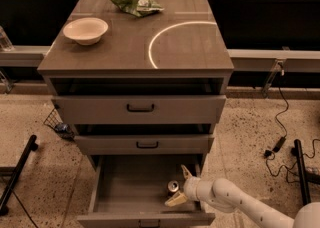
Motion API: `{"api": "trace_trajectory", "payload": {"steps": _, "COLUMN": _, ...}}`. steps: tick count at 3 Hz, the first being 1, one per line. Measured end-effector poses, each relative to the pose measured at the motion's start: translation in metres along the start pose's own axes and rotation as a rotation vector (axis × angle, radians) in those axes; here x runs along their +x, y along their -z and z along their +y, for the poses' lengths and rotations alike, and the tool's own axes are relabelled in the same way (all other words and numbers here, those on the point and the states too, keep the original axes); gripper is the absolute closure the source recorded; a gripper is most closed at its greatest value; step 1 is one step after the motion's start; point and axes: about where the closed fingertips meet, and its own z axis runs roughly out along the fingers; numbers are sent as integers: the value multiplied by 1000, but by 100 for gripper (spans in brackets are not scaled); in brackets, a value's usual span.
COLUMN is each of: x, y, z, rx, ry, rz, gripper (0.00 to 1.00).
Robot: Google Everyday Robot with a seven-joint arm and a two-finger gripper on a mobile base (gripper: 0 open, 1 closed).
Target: Place orange can into bottom drawer
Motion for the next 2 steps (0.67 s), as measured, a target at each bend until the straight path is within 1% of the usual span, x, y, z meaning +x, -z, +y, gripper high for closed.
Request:
{"api": "trace_trajectory", "payload": {"steps": 1, "x": -12, "y": 43, "z": -20, "rx": 25, "ry": -51, "rz": -24, "gripper": 0}}
{"api": "trace_trajectory", "payload": {"steps": 2, "x": -12, "y": 43, "z": -20, "rx": 25, "ry": -51, "rz": -24, "gripper": 0}}
